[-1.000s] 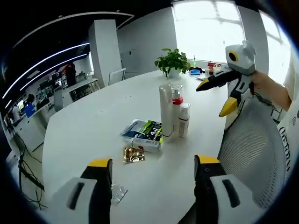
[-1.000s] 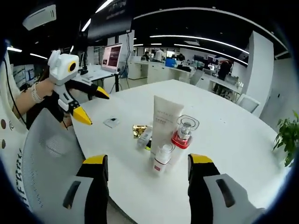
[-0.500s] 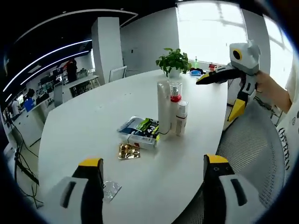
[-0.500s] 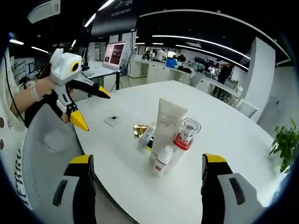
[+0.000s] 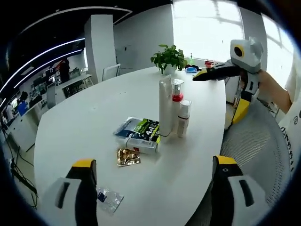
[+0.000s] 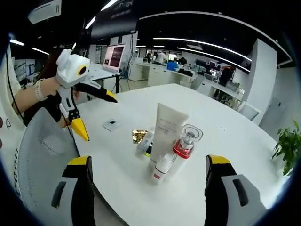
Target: Arrange the skincare products in the storage area until every visible bottle or jar stands upright without overlapping.
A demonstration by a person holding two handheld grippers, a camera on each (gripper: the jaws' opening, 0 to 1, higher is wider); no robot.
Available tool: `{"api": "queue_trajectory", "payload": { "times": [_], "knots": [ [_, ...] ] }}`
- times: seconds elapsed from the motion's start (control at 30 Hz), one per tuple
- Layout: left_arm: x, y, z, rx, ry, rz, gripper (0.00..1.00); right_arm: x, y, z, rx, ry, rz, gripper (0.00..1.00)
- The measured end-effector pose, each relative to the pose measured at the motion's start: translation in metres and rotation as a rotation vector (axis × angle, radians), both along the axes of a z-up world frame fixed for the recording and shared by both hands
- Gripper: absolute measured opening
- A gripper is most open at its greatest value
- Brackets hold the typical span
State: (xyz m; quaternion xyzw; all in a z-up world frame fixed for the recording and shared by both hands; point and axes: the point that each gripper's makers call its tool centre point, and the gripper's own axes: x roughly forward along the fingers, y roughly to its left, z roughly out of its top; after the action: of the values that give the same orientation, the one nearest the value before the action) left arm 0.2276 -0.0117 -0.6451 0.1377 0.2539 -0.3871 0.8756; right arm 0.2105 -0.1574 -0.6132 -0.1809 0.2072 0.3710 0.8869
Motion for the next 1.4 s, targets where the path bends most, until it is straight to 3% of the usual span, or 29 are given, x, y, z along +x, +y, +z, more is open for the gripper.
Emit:
{"api": "queue_trajectory", "payload": {
  "times": [0.3,0.83,1.17,1.4],
  "knots": [
    [0.021,-0.013,-0.015,0.002,0.043,-0.020,0.99,0.002,-0.001,-0.010,-0.001,0.034,0.015,1.00],
    [0.054,-0.026,-0.049,0.052,0.056,-0.090,0.99,0.011,-0.002,-0.027,0.012,0.073,0.007,1.00],
    [0.081,-0.038,-0.060,0.035,0.033,-0.113,0.99,0.012,-0.004,-0.035,0.010,0.099,0.002,1.00],
    [0.087,-0.047,-0.076,0.021,0.075,-0.150,0.99,0.012,-0.008,-0.039,0.013,0.115,-0.010,1.00]
  ]
}}
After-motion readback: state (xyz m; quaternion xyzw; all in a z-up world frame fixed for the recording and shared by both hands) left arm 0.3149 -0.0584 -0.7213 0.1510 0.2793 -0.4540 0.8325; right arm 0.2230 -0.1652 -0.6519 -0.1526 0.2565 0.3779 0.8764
